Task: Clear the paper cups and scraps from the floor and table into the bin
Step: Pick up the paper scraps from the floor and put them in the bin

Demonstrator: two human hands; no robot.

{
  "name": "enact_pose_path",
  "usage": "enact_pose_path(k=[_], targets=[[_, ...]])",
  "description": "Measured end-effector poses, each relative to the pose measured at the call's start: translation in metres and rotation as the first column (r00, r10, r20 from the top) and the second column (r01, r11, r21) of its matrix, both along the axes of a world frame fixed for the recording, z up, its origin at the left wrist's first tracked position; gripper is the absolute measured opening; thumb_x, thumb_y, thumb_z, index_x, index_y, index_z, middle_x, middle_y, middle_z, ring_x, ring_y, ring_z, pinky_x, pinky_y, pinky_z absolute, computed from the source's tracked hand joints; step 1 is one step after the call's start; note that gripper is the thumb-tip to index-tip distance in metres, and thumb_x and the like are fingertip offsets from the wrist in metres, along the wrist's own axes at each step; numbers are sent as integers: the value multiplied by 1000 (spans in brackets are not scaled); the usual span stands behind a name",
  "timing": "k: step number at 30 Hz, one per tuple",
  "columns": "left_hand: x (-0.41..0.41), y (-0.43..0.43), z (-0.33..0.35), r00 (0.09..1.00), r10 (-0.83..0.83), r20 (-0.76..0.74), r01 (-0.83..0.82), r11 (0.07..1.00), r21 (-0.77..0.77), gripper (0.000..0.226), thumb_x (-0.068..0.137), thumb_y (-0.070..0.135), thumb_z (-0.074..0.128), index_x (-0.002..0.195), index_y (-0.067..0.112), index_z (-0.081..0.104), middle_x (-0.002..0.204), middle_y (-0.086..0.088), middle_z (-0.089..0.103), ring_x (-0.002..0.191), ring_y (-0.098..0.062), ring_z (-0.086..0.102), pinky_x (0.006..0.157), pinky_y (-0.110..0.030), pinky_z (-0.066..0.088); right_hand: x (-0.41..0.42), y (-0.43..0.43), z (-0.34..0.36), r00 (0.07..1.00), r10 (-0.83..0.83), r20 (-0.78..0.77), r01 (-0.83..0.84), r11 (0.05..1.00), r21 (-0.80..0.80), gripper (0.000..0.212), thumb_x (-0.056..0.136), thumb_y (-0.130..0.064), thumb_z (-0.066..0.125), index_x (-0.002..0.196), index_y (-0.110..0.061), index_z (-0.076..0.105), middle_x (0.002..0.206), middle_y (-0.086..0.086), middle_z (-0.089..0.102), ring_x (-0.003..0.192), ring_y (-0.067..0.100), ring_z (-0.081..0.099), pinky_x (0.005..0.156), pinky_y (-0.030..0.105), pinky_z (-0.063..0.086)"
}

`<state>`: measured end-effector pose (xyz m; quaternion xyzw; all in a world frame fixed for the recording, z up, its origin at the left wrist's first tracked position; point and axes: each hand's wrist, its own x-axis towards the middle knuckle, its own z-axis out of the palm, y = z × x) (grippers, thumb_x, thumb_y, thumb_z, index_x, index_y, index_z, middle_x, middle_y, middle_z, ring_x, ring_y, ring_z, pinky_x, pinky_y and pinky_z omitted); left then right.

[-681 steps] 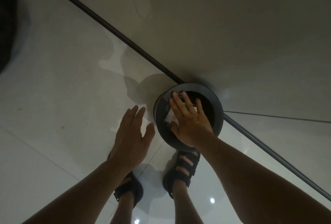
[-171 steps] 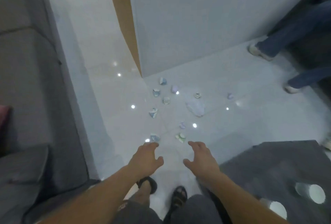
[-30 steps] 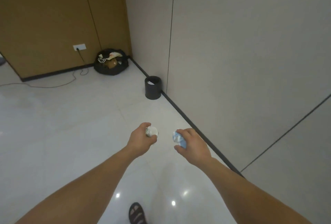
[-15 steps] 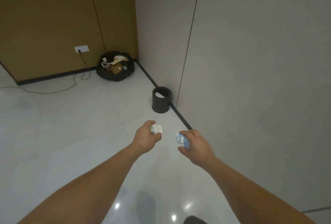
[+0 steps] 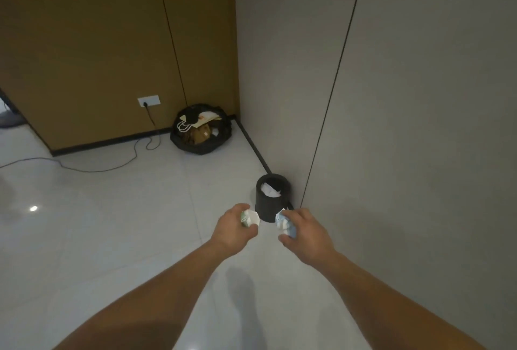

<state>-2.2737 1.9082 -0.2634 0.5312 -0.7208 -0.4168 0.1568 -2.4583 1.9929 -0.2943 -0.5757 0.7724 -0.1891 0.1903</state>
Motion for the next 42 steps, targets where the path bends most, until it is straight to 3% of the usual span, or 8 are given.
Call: enact_pose_path(k=[10, 18, 28, 31, 34, 38, 40, 42], targets=[[-77, -164, -14, 1000, 10, 4, -10, 998, 59, 59, 82, 21, 70, 136, 22, 47, 127, -7, 51, 111, -23, 54, 95, -30, 47, -79, -172, -12, 1000, 11, -9, -10, 999, 43, 60, 88, -39, 63, 143, -31, 41, 140, -5, 40, 118, 18, 51, 96, 29, 45], [-137, -328, -45, 994, -106, -15, 107, 982, 159, 59, 83, 20, 68, 138, 20, 46, 132, -9, 50, 118, -25, 51, 103, -34, 42, -127, -303, -39, 995, -96, -10, 96, 988, 124, 58, 88, -38, 64, 142, -28, 45, 137, -3, 43, 120, 18, 51, 99, 30, 45], [-229, -474, -106, 962, -258, 94, 231, 945, 231, 58, 82, 20, 70, 135, 22, 48, 121, -7, 50, 108, -20, 54, 86, -16, 39, -201, -431, -95, 976, -211, 58, 199, 966, 166, 59, 86, -35, 67, 141, -27, 46, 138, -2, 43, 121, 19, 50, 97, 28, 46], [-268, -512, -158, 949, -298, 101, 267, 932, 245, 39, 80, 17, 71, 115, 27, 57, 92, 10, 52, 81, -4, 54, 67, -2, 37, -237, -477, -152, 975, -212, 67, 196, 961, 197, 59, 88, -39, 65, 142, -28, 45, 139, -2, 43, 124, 16, 44, 99, 26, 44], [-302, -547, -227, 932, -347, 104, 302, 903, 305, 23, 79, 14, 71, 84, 30, 54, 67, 21, 53, 64, 3, 54, 58, -5, 44, -265, -514, -227, 982, -179, 57, 158, 952, 263, 56, 92, -44, 59, 143, -27, 42, 141, -2, 43, 126, 15, 42, 99, 22, 42], [-333, -571, -346, 918, -381, 109, 324, 879, 349, 26, 83, 19, 69, 106, 24, 58, 78, 25, 46, 71, 12, 53, 65, 4, 38, -291, -545, -340, 983, -183, 26, 162, 922, 352, 53, 92, -44, 59, 139, -26, 44, 137, -2, 47, 121, 14, 48, 96, 22, 46], [-342, -574, -408, 897, -429, 104, 366, 854, 369, 27, 86, 23, 67, 111, 19, 58, 84, 23, 47, 86, 2, 59, 69, 2, 36, -298, -556, -398, 985, -170, 9, 153, 907, 393, 52, 93, -44, 58, 139, -25, 44, 136, 0, 48, 121, 15, 48, 96, 21, 45], [-345, -575, -468, 888, -445, 117, 369, 840, 397, 39, 86, 27, 66, 123, 21, 53, 104, 16, 49, 105, -5, 53, 78, -7, 36, -303, -568, -455, 982, -186, 8, 164, 883, 440, 54, 90, -43, 62, 138, -26, 44, 135, 0, 48, 122, 18, 47, 96, 25, 46]])
